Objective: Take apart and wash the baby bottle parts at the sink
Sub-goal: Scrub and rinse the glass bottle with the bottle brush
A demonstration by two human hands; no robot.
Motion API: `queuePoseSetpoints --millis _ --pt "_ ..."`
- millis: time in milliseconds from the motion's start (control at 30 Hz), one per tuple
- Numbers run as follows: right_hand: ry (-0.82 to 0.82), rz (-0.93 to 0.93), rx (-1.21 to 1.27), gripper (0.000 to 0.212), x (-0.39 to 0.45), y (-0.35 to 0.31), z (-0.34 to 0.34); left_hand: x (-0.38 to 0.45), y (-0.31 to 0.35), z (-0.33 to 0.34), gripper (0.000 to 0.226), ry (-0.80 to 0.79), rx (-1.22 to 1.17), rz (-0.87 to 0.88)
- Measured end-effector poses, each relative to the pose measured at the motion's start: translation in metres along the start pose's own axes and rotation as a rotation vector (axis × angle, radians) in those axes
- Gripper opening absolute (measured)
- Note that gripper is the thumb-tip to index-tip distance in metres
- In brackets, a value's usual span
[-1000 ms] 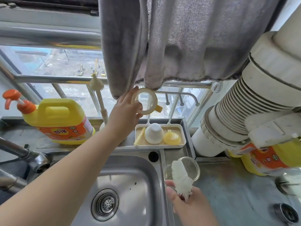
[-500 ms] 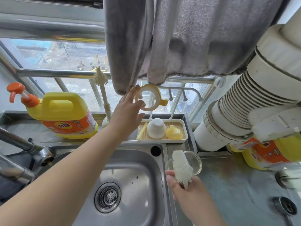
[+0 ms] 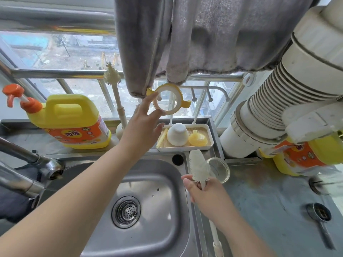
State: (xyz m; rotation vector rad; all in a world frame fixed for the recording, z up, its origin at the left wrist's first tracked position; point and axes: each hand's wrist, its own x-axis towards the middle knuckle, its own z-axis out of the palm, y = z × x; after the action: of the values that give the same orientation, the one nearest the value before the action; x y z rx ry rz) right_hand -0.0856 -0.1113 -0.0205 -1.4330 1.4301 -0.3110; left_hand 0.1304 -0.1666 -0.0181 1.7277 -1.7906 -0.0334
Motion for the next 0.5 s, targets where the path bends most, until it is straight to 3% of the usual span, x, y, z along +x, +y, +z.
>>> queuePoseSetpoints --millis 133,267,333,433,500 --pt "0.029 -0.007 -0.032 0.017 0.000 0.001 -0.001 -0.022 0.013 0.011 0.023 0.031 -0.134 -0.038" --pt "0.076 0.026 -0.017 0.025 -0.006 0.007 -0.009 -0.043 0.036 0.029 0.033 -0.263 -0.338 -0.263" --pt "0.107 0.036 -0.003 0.021 -0.012 0.010 -0.016 -0.054 0.047 0.042 0.044 -0.428 -0.367 -0.184" --pt "0.160 0.051 0.002 0.017 -0.023 0.020 -0.028 -0.062 0.063 0.068 0.054 -0.528 -0.390 0.047" --pt "0.176 0.077 0.013 0.017 -0.030 0.028 -0.034 -0.066 0.074 0.088 0.050 -0.615 -0.326 0.030"
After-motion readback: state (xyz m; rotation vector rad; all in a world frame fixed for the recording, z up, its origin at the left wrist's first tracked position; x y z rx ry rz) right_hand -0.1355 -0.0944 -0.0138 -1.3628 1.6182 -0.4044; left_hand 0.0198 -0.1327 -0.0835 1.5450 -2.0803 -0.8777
